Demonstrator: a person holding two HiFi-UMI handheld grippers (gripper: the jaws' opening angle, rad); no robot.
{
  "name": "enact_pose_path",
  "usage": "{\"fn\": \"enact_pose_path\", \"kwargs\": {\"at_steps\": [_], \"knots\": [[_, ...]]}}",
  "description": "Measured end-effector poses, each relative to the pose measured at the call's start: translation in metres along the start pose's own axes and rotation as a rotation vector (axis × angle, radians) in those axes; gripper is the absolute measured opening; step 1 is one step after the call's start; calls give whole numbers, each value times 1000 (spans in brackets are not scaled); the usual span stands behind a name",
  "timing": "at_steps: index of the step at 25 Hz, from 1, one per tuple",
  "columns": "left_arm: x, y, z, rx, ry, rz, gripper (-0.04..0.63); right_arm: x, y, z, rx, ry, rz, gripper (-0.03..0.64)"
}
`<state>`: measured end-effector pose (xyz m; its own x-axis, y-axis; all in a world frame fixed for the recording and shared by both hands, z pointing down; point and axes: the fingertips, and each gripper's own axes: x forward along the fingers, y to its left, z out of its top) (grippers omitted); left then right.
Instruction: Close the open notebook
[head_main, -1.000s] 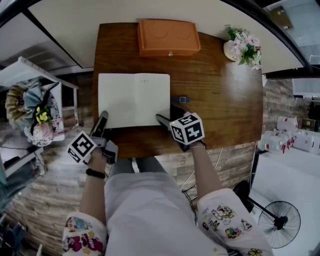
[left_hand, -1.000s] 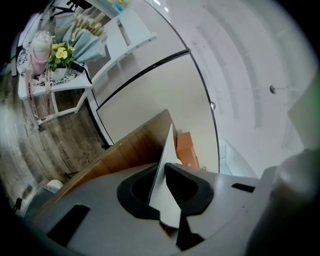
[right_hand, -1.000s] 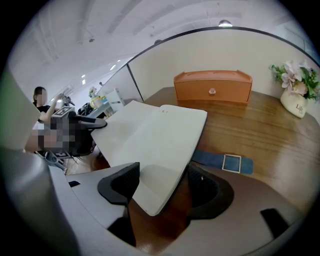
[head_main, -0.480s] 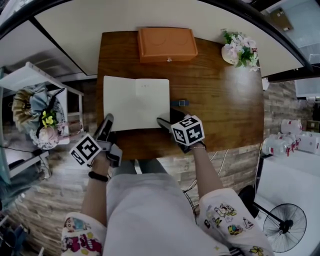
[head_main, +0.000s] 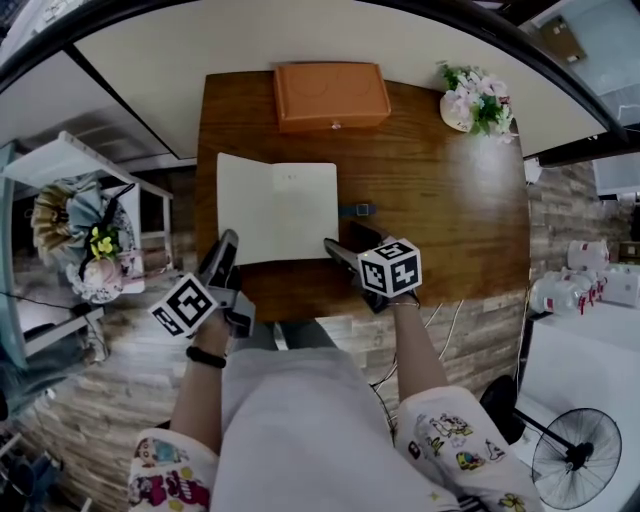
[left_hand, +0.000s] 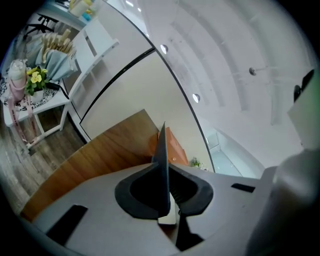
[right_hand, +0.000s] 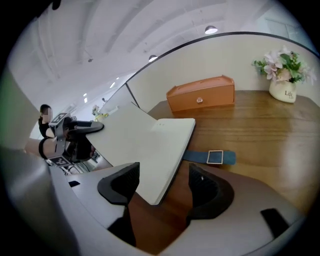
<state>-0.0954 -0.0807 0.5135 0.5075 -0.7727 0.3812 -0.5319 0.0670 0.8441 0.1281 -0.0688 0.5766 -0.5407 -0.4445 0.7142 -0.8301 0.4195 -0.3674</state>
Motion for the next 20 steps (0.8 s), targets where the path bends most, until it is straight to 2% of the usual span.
{"fn": "enact_pose_path", "kwargs": {"at_steps": [5,9,20], "knots": [[4,-22,-6,62,-1,-35,37,-15,3,0,52,-52,14,304],[10,-41,-13,142,-1,-57,57,-27,5,-4,92,-91,18,304],[29,-72,-41,331,41,-54,123,-60,-4,-15,189,-180,-3,304]]}}
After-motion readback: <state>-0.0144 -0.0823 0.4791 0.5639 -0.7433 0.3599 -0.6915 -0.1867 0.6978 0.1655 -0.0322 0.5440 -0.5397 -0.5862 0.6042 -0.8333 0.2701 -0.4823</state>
